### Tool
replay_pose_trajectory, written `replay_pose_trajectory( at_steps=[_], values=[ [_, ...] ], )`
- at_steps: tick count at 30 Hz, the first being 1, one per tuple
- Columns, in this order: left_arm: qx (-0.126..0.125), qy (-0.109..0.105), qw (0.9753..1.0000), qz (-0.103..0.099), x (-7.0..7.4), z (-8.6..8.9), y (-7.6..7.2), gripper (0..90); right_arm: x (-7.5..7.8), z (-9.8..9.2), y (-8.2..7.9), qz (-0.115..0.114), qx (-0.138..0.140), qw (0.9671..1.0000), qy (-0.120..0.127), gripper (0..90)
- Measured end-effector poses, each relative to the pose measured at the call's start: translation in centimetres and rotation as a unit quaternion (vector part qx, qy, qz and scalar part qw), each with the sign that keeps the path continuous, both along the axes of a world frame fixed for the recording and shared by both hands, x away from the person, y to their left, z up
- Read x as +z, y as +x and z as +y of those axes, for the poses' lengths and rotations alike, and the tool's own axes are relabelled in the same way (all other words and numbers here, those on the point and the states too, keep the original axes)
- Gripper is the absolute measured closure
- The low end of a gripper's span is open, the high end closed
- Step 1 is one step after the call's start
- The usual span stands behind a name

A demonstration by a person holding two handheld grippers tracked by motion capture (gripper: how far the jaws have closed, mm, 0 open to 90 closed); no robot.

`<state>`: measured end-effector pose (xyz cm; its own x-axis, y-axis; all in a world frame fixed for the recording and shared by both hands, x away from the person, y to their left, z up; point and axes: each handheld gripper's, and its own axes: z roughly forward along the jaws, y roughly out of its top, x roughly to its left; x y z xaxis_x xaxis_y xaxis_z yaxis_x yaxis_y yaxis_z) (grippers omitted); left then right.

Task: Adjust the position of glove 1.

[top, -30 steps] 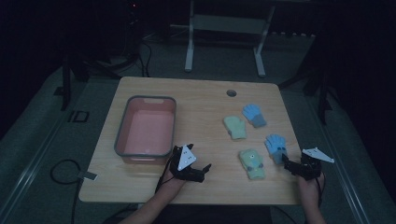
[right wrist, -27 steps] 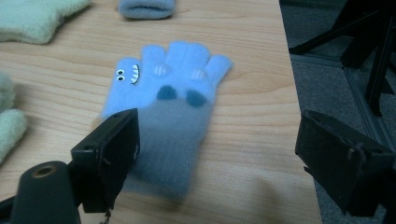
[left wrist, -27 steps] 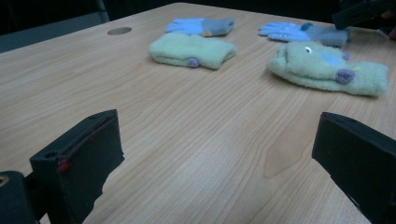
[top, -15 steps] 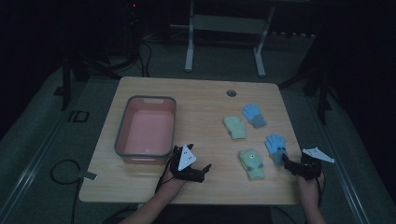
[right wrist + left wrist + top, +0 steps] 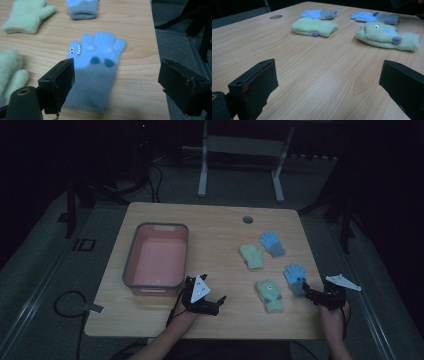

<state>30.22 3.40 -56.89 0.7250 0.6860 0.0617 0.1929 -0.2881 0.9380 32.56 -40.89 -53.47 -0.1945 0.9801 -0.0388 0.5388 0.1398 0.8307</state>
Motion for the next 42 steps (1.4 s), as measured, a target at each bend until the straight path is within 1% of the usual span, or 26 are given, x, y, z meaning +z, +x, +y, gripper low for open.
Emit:
replay_pose_trajectory(
  at_steps=[2,4,6,7,8,10,11,12,13,15,17,20,23,25,27,28,31,32,33,34,35,37,38,39,40,42],
  values=[
    [0.0,0.001,1.0,0.0,0.0,0.0,0.0,2.0,0.3,0.1,0.0,0.005,-0.002,1.0,0.003,13.9],
    [0.0,0.001,1.0,0.001,0.0,0.0,0.0,2.0,0.8,0.2,-0.1,0.004,0.002,0.9998,0.017,13.9],
    [0.0,-0.001,1.0,0.002,0.0,0.0,0.0,2.0,1.4,0.4,-0.1,0.0,0.005,0.9999,0.016,13.9],
    [0.0,-0.001,1.0,0.002,0.0,0.0,0.0,2.0,1.4,0.4,-0.1,0.0,0.005,0.9999,0.016,13.9],
    [0.0,-0.001,1.0,0.002,0.0,0.0,0.0,2.0,2.1,0.6,0.0,-0.008,0.007,0.9997,0.022,13.9],
    [-0.001,-0.001,1.0,0.002,0.0,0.0,0.0,2.0,2.8,0.8,0.1,-0.013,0.009,0.9997,0.019,13.9],
    [-0.001,-0.001,1.0,0.002,0.0,0.0,0.0,2.0,2.8,0.8,0.1,-0.013,0.009,0.9997,0.019,13.9],
    [-0.001,-0.002,1.0,0.002,0.0,0.0,0.0,2.0,3.4,1.0,0.4,-0.016,0.012,0.9997,0.014,13.9],
    [0.0,-0.002,1.0,0.002,0.0,0.0,0.0,2.0,3.4,1.0,0.4,-0.016,0.012,0.9997,0.014,13.9],
    [0.001,0.0,1.0,0.003,0.0,0.0,0.1,2.0,4.0,1.3,0.8,-0.018,0.015,0.9997,0.007,13.9],
    [0.001,-0.001,1.0,0.003,0.0,0.0,0.1,2.0,4.4,1.5,1.1,-0.019,0.019,0.9996,0.007,13.9],
    [0.0,-0.001,1.0,0.003,0.0,0.0,0.1,2.0,4.8,2.0,1.5,-0.022,0.02,0.9996,0.002,13.9],
    [0.001,-0.001,1.0,0.004,0.0,0.0,0.1,2.0,5.1,2.4,1.8,-0.023,0.031,0.9992,0.014,14.0],
    [0.001,-0.001,1.0,0.005,0.0,0.0,0.1,2.0,5.1,2.6,1.9,-0.023,0.032,0.9992,0.011,13.9],
    [0.001,-0.001,1.0,0.005,0.0,0.0,0.1,2.0,5.4,3.3,2.2,-0.021,0.041,0.999,0.002,12.5],
    [0.001,-0.002,1.0,0.005,0.0,0.0,0.1,2.0,5.5,3.5,2.3,-0.024,0.039,0.9989,0.0,10.8],
    [-0.001,-0.001,1.0,0.005,0.0,0.0,0.1,2.0,5.9,3.9,2.5,-0.031,0.042,0.9986,0.0,10.8],
    [-0.001,-0.001,1.0,0.005,0.0,0.0,0.1,2.0,6.1,4.1,2.6,-0.034,0.039,0.9987,-0.006,10.8],
    [-0.002,-0.001,1.0,0.004,0.0,0.0,0.1,2.0,6.6,4.5,3.0,-0.015,0.038,0.9992,0.003,13.5],
    [-0.002,-0.001,1.0,0.004,0.0,0.0,0.1,2.0,6.6,4.5,3.0,-0.015,0.038,0.9992,0.003,13.5],
    [-0.003,-0.001,1.0,0.004,0.0,0.0,0.1,2.0,7.0,4.7,3.3,-0.018,0.041,0.9988,0.016,14.2],
    [-0.003,0.0,1.0,0.003,0.0,0.0,0.1,2.0,7.2,4.8,3.4,-0.021,0.037,0.999,0.01,14.2],
    [-0.003,0.0,1.0,0.004,0.0,0.0,0.1,2.0,7.6,5.2,3.8,-0.019,0.032,0.9993,-0.002,14.2],
    [-0.003,0.0,1.0,0.004,0.0,0.0,0.1,2.0,7.6,5.2,3.8,-0.019,0.032,0.9993,-0.002,14.2],
    [-0.003,0.0,1.0,0.003,0.0,0.0,0.1,2.0,7.8,5.4,4.1,-0.011,0.03,0.9995,-0.001,14.1],
    [-0.003,0.0,1.0,0.004,0.0,0.0,0.1,2.0,8.0,5.7,4.6,-0.004,0.027,0.9996,0.004,12.4]
  ],
)
